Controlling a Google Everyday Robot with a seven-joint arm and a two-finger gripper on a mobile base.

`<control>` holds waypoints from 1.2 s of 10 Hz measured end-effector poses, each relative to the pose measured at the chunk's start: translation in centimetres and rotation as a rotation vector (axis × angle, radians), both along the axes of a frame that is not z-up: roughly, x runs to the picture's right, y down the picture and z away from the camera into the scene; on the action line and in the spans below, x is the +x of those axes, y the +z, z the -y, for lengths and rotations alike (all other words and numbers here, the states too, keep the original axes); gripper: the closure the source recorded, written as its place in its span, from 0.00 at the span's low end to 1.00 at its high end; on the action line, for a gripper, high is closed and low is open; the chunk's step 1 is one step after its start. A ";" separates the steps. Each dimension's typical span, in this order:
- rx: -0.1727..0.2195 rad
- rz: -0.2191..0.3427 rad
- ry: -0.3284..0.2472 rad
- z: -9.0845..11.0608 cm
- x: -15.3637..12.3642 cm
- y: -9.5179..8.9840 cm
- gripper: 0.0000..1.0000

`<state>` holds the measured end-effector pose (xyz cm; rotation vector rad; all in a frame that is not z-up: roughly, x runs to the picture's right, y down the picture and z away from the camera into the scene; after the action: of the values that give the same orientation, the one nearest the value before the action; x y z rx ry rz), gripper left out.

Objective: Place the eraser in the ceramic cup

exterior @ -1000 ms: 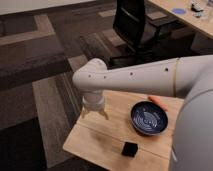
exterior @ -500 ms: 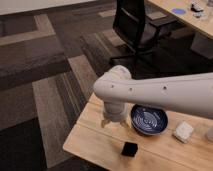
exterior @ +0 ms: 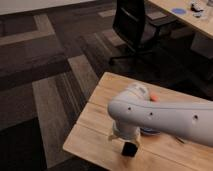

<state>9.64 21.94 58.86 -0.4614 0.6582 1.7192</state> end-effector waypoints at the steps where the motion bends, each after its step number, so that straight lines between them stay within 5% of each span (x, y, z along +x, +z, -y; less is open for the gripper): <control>1: 0.009 0.002 -0.001 -0.5 0.9 -0.3 0.35; 7: -0.032 0.044 -0.095 -2.7 2.4 2.0 0.35; 8: -0.043 0.051 -0.099 -3.0 1.9 2.6 0.41; 10: -0.041 0.048 -0.088 -2.9 1.2 3.2 0.76; 12: -0.023 0.035 -0.040 -1.6 0.8 2.6 0.99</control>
<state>10.45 23.55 61.51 -0.4901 0.6586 1.6640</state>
